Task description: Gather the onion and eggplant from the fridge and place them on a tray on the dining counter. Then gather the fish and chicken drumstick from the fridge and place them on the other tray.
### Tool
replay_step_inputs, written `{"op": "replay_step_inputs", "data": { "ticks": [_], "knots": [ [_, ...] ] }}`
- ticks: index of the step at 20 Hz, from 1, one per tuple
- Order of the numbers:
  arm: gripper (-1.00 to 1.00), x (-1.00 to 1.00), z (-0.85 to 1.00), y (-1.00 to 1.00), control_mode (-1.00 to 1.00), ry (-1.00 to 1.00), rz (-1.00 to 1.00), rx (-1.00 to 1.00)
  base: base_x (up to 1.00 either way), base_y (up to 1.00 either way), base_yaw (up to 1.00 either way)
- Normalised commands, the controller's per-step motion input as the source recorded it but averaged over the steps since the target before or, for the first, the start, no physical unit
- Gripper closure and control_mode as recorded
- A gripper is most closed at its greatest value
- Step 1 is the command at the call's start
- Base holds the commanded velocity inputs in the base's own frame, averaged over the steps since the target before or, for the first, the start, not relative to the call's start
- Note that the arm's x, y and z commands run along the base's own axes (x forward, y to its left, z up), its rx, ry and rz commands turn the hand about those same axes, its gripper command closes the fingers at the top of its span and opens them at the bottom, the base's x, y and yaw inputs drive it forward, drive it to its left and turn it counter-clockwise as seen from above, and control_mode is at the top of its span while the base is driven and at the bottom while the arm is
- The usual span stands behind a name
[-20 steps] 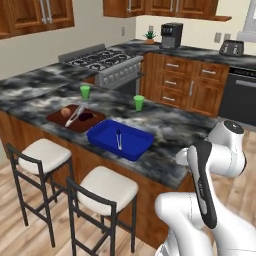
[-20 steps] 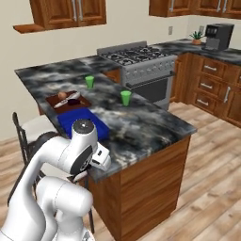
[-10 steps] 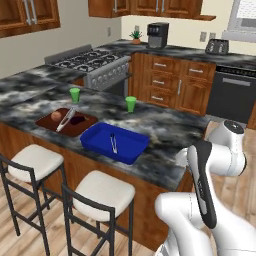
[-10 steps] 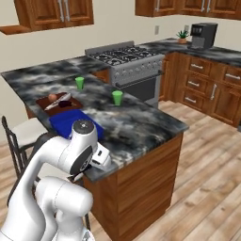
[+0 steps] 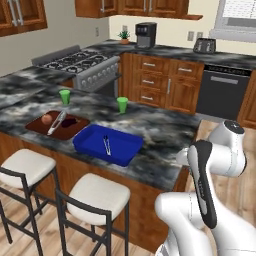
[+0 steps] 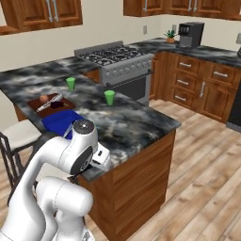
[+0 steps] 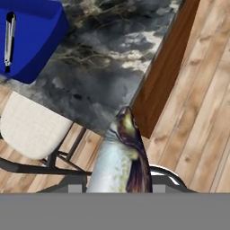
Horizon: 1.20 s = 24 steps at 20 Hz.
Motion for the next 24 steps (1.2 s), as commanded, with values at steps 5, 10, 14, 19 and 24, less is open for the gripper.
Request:
{"op": "replay_step_inputs", "data": {
  "ticks": [5,10,14,19,24],
  "knots": [
    [1.00,0.00,0.00,0.00,1.00,0.00,0.00,0.00,0.11,0.26,-0.16],
    [1.00,0.12,0.00,0.21,-1.00,0.00,-0.04,-0.01,0.06,0.13,-0.06],
    [1.00,0.38,0.00,0.39,-1.00,0.00,0.00,0.00,0.00,0.00,0.00],
    [1.00,0.31,0.00,0.25,-1.00,0.00,0.00,0.00,0.00,0.00,0.00],
    [1.00,0.49,0.00,0.29,-1.00,0.02,0.01,0.00,0.00,0.00,0.00]
  ]
}}
